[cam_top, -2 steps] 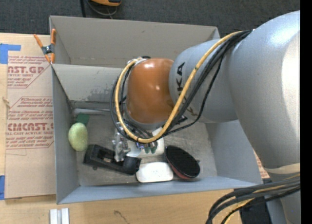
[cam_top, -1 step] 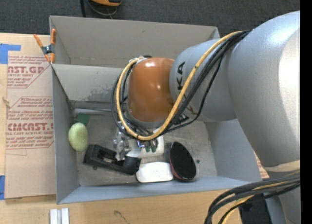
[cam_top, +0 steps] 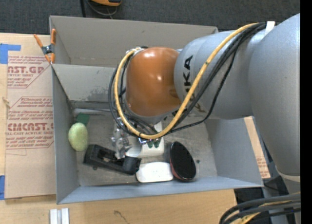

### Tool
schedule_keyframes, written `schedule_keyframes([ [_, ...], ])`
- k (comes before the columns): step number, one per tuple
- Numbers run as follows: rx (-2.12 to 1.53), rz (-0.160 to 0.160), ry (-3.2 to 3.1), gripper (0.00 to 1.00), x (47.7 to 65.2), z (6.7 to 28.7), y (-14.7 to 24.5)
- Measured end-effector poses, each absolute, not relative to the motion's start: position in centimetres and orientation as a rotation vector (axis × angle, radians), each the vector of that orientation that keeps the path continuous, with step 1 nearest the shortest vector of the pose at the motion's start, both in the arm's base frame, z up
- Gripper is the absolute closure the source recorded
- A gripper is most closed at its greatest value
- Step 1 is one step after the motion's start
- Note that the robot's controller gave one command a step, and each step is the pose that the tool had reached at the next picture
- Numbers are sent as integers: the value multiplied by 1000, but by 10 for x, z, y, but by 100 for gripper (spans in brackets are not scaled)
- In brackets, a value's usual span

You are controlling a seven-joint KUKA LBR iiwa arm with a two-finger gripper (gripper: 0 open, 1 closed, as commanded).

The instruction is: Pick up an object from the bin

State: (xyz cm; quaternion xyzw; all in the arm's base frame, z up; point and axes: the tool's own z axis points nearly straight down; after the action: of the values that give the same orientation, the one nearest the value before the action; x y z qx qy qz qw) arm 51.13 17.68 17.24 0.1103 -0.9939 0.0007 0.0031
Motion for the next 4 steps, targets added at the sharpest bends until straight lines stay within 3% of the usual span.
schedule_keyframes([
  [1, -116, -2, -3141, 0, 516, 218, 173],
  [2, -117, -1, -3141, 0, 517, 220, 172],
  [3, 30, -3, -3148, 0, 515, 194, 170],
  [4, -59, -3, -3145, 0, 512, 139, 152],
])
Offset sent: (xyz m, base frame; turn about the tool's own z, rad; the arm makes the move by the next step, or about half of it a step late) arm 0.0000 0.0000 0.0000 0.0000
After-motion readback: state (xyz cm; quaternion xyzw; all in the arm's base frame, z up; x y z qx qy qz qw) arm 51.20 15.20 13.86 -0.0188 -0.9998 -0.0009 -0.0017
